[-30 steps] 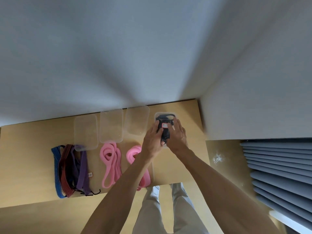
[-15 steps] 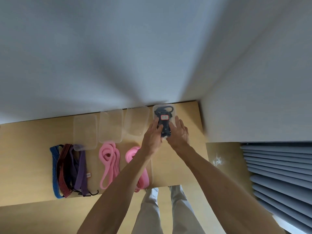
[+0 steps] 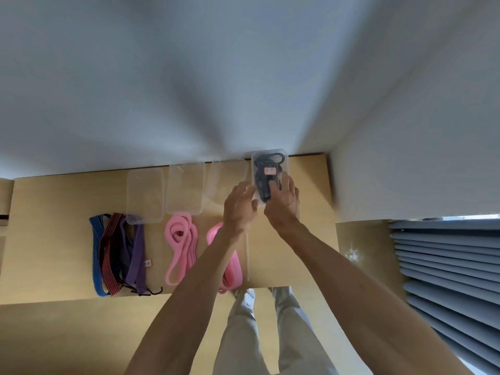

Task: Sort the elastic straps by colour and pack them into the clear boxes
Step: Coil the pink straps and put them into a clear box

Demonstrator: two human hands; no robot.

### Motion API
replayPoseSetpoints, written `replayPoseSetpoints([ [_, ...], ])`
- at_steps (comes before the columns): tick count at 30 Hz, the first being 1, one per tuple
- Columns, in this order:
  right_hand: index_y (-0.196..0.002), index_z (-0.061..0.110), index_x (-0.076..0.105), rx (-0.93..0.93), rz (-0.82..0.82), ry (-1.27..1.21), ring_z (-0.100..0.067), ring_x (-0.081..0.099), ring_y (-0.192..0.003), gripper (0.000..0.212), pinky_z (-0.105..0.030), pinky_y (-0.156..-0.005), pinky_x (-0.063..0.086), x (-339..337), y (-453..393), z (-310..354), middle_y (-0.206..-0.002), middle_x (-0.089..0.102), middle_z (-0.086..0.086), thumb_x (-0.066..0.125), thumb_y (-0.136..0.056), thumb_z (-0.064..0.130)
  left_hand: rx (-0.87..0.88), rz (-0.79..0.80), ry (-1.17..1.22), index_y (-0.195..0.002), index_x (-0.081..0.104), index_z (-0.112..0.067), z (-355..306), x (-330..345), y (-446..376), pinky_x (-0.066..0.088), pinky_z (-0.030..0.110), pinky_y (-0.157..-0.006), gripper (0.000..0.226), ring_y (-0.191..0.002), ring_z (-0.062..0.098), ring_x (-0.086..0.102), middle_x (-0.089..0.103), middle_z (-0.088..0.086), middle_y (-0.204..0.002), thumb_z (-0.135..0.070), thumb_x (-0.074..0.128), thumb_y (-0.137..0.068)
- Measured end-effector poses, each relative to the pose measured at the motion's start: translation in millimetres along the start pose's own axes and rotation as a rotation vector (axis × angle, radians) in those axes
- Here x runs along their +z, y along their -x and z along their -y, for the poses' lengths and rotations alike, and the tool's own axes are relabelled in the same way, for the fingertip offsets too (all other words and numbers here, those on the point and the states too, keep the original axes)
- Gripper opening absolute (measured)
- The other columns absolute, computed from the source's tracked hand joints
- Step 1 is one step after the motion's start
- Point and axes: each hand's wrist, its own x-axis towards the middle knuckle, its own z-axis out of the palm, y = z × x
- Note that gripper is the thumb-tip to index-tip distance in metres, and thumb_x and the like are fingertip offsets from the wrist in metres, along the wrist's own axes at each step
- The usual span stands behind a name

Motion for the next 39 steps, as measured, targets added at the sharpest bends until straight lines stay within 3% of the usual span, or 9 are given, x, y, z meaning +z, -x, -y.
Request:
replayPoseSetpoints([
  [4,-0.109,0.010,0.067,-0.007,0.076,-0.125,-0.033,0.066,-0.089,0.030,-0.036,-0.072,0.053,5.7,32.7,25.3,-0.102,0.069,-0.013,0.056,-0.083,-0.001,-0.228,-0.107,0.043,-0.114,0.069,-0.008,22.7,-19.5,45.4,0.056,0.034,-0.080,0.022,-0.093,0.025,0.068,0.067,0.008,-0.110,-0.008,0.060,-0.094],
  [8,-0.115,0.018,0.066,0.150,0.398,-0.130,-0.030,0.066,-0.095,0.035,-0.030,-0.073,0.052,14.3,57.6,51.0,-0.109,0.070,-0.010,0.054,-0.084,0.005,-0.447,-0.013,0.090,-0.124,0.064,-0.009,45.2,-34.1,87.4,0.050,0.031,-0.093,0.029,-0.110,0.026,0.063,0.066,0.009,-0.122,-0.009,0.058,-0.096],
  [12,-0.118,0.018,0.064,0.188,0.508,-0.225,-0.027,0.064,-0.103,0.030,-0.026,-0.073,0.043,36.0,80.5,76.1,-0.116,0.066,-0.008,0.062,-0.089,0.027,-0.468,0.090,0.116,-0.135,0.058,-0.008,67.6,-38.2,110.3,0.047,0.030,-0.097,0.040,-0.120,0.026,0.060,0.063,0.009,-0.130,-0.005,0.059,-0.095],
  [15,-0.123,0.012,0.058,0.220,0.457,-0.252,-0.025,0.057,-0.110,0.031,-0.025,-0.079,0.040,59.6,87.6,92.3,-0.124,0.060,-0.009,0.054,-0.098,0.030,-0.412,0.159,0.090,-0.099,0.069,-0.011,81.0,-33.0,108.2,0.055,0.032,-0.071,0.015,-0.083,0.023,0.067,0.069,0.006,-0.089,-0.001,0.059,-0.092],
  [17,-0.127,0.011,0.053,0.276,0.408,-0.250,-0.027,0.054,-0.114,0.032,-0.030,-0.086,0.041,72.4,92.7,102.1,-0.129,0.055,-0.012,0.052,-0.100,0.027,-0.375,0.163,0.084,-0.075,0.058,-0.014,88.7,-28.4,106.6,0.044,0.029,-0.049,0.021,-0.061,0.021,0.056,0.058,0.002,-0.065,-0.001,0.059,-0.092],
  [26,-0.114,0.005,0.068,0.530,0.170,-0.367,-0.025,0.068,-0.092,0.025,-0.029,-0.073,0.056,90.5,108.1,111.3,-0.108,0.071,-0.011,0.067,-0.091,0.016,-0.366,0.059,0.388,-0.057,0.040,-0.018,100.0,-19.3,111.4,0.037,0.034,-0.051,0.042,-0.055,0.023,0.045,0.045,0.001,-0.054,-0.002,0.053,-0.093],
  [33,-0.102,0.009,0.066,0.602,0.025,-0.619,-0.018,0.060,-0.079,0.013,-0.010,-0.050,0.036,81.3,126.3,116.3,-0.094,0.069,-0.004,0.063,-0.089,0.012,-0.530,0.212,0.795,-0.060,0.054,-0.013,96.5,-33.3,111.7,0.035,0.025,-0.053,0.034,-0.052,0.014,0.043,0.047,-0.002,-0.053,-0.009,0.064,-0.092],
  [36,-0.115,0.006,0.066,0.611,0.010,-0.707,-0.019,0.059,-0.079,0.022,-0.009,-0.052,0.039,77.2,133.9,114.0,-0.105,0.071,-0.012,0.064,-0.093,0.010,-0.759,0.264,1.030,-0.089,0.063,-0.005,98.1,-37.7,113.8,0.051,0.029,-0.062,0.016,-0.070,0.023,0.060,0.060,0.013,-0.079,-0.012,0.053,-0.100],
  [39,-0.118,0.005,0.068,0.600,0.037,-0.728,-0.024,0.065,-0.087,0.025,-0.013,-0.065,0.048,73.3,140.9,114.1,-0.110,0.072,-0.014,0.062,-0.096,0.014,-0.745,0.298,1.104,-0.098,0.068,-0.013,101.8,-43.6,122.4,0.061,0.036,-0.071,0.006,-0.081,0.025,0.068,0.069,0.015,-0.094,-0.014,0.063,-0.098],
])
